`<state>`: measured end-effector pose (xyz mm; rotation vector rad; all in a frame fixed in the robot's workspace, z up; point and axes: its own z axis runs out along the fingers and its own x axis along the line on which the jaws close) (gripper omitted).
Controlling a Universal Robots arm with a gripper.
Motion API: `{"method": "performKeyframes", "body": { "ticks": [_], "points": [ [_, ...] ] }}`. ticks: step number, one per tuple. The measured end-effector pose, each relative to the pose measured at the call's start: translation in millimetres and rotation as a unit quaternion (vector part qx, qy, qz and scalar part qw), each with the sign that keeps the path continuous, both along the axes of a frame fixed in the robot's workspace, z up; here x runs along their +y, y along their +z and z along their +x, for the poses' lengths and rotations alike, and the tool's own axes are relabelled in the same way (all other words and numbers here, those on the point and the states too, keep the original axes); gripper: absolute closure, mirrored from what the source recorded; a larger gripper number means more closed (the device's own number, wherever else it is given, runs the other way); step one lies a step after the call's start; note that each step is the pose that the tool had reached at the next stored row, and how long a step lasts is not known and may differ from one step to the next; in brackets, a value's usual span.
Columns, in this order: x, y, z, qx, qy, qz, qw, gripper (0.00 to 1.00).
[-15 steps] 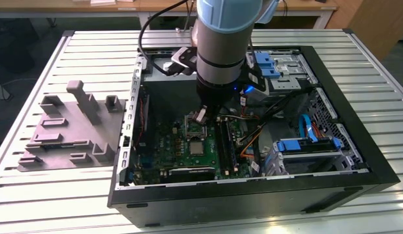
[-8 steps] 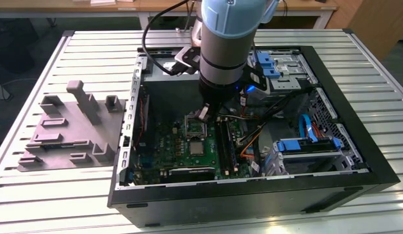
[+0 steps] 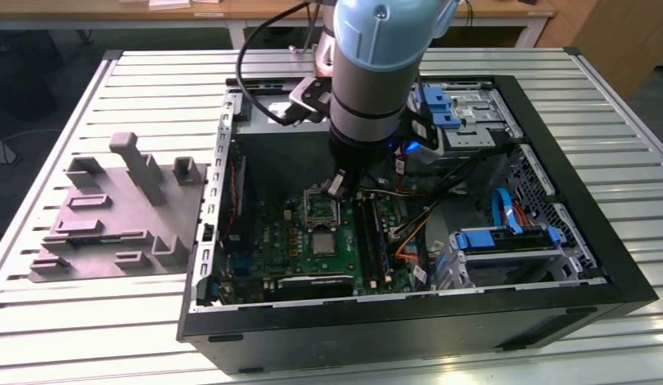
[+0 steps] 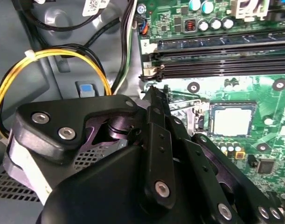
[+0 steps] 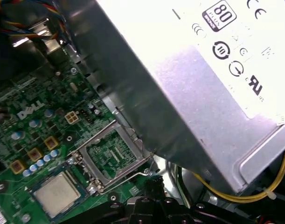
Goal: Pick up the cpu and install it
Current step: 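Close the cpu cover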
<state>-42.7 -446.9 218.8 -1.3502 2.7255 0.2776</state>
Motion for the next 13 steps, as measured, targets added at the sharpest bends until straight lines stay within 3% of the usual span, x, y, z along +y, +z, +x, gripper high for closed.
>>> {"method": "performKeyframes", "body": {
  "ticks": [7,13],
  "points": [
    [2.5,-3.6,0.6,0.0001,0.000,0.0049,1.0000,0.89],
    [3.2,-4.1,0.6,0.0000,0.003,0.0054,1.0000,0.89]
  ]
}}
